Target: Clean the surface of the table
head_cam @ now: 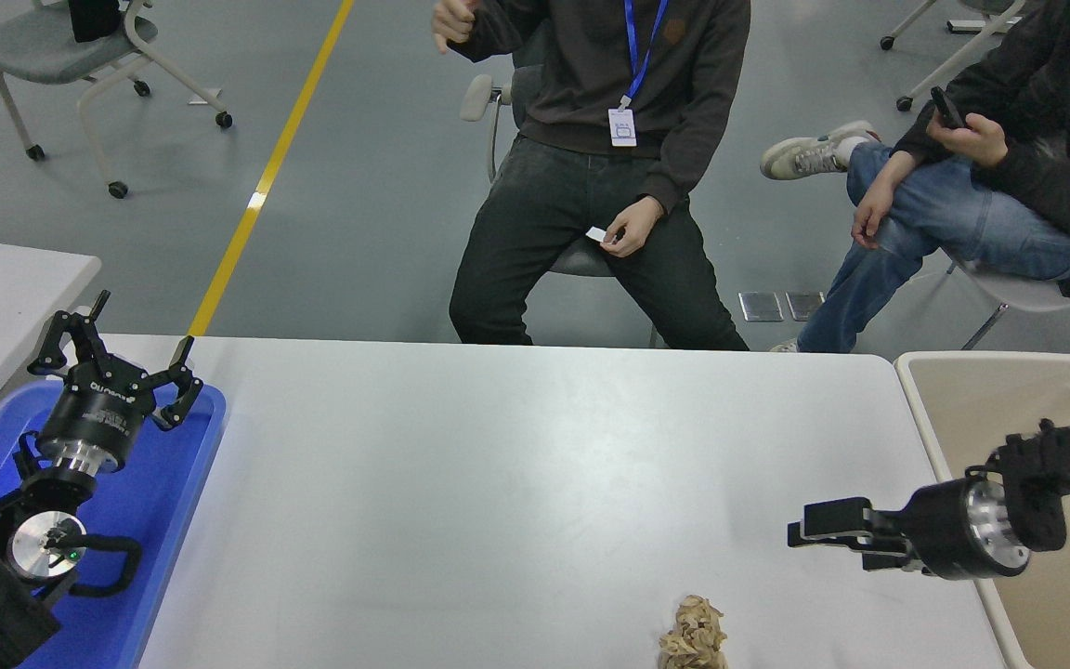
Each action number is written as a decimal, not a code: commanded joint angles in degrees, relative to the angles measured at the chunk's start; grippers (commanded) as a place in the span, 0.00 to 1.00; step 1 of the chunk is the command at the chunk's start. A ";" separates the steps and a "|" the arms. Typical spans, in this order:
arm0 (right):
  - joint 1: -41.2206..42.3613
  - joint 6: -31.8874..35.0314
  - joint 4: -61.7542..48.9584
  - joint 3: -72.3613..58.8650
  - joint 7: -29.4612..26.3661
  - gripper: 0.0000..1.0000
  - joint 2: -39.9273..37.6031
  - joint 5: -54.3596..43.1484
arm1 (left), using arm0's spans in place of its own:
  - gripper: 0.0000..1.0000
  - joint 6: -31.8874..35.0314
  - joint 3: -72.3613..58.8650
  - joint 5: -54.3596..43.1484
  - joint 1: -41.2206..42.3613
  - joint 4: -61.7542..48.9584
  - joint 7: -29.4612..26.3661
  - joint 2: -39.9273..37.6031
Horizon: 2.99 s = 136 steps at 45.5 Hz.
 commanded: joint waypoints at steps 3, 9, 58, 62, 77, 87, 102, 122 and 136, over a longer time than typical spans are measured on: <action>0.62 2.21 4.74 0.78 -7.36 1.00 1.42 -0.79 | 1.00 -0.05 0.01 0.00 0.01 0.00 0.00 0.00; 0.71 2.39 4.41 0.69 -8.86 1.00 2.65 -0.62 | 1.00 -0.05 0.01 0.00 0.01 0.00 -0.09 0.00; -9.31 1.69 -5.70 8.16 -15.54 1.00 19.44 2.90 | 1.00 -0.05 0.01 0.00 0.01 0.00 0.00 0.00; -10.98 1.25 -7.28 8.25 -15.63 1.00 20.67 0.27 | 1.00 -0.05 0.01 0.00 0.01 0.00 0.00 0.00; -13.79 -1.04 -9.22 8.25 -15.54 1.00 23.22 -1.94 | 1.00 -0.05 0.01 0.00 0.01 0.00 0.00 0.00; -14.50 -2.53 -9.39 8.51 -15.45 1.00 24.19 -3.17 | 1.00 -0.05 0.01 0.00 0.01 0.00 0.00 0.00; -16.08 -4.73 -10.01 8.60 -14.22 0.99 24.45 -7.38 | 1.00 -0.05 0.01 0.00 0.01 0.00 0.00 0.00; -16.34 -4.73 -9.83 7.37 -8.78 0.91 25.15 -12.66 | 1.00 -0.05 0.01 0.00 0.01 0.00 0.00 0.00; -16.34 -4.56 -10.54 5.26 -7.63 0.81 24.63 -13.72 | 1.00 -0.05 0.01 0.00 0.01 0.00 0.00 0.00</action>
